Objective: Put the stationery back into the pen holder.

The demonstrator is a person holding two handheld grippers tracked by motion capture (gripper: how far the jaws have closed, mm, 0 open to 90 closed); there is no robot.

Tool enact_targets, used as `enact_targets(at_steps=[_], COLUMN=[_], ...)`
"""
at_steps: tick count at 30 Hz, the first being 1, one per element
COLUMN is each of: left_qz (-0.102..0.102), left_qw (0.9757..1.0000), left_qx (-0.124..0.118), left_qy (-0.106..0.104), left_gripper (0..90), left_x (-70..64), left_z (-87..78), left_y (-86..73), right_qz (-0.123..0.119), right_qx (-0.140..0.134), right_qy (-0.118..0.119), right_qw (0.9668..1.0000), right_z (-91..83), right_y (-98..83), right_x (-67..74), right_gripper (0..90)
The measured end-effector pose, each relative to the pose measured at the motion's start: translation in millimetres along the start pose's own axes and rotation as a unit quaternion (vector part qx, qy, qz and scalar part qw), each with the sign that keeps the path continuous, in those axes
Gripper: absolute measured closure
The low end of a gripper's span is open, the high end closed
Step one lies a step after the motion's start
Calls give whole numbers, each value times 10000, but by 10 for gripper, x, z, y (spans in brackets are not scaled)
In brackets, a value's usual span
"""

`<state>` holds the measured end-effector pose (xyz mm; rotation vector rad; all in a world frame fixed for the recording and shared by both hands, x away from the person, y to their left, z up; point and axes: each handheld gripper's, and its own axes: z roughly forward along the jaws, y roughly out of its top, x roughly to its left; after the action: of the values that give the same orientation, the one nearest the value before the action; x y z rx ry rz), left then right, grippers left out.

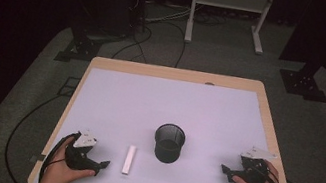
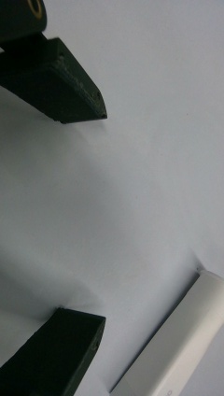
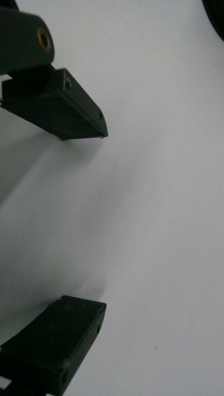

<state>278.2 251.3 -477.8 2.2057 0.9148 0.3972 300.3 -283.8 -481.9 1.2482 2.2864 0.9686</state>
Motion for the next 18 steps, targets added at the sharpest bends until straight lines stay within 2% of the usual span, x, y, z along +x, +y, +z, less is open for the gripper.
enact_targets(at_steps=[2,9,18], left_qz=[-7,20,2], left_qw=[10000,9999,9997], left_qx=[-7,-115,-221], left_qy=[1,-27,-86], left_gripper=[64,117,123], left_x=[7,-18,-105], left_z=[-9,-64,-106], left_y=[-1,53,186], right_qz=[12,12,14], right_qx=[-141,-142,-141], right_qy=[-6,-8,-5], right_qw=[9999,9999,9999], right_z=[-2,-1,0], right_y=[-36,-35,-36], right_x=[4,3,3], right_gripper=[121,121,121])
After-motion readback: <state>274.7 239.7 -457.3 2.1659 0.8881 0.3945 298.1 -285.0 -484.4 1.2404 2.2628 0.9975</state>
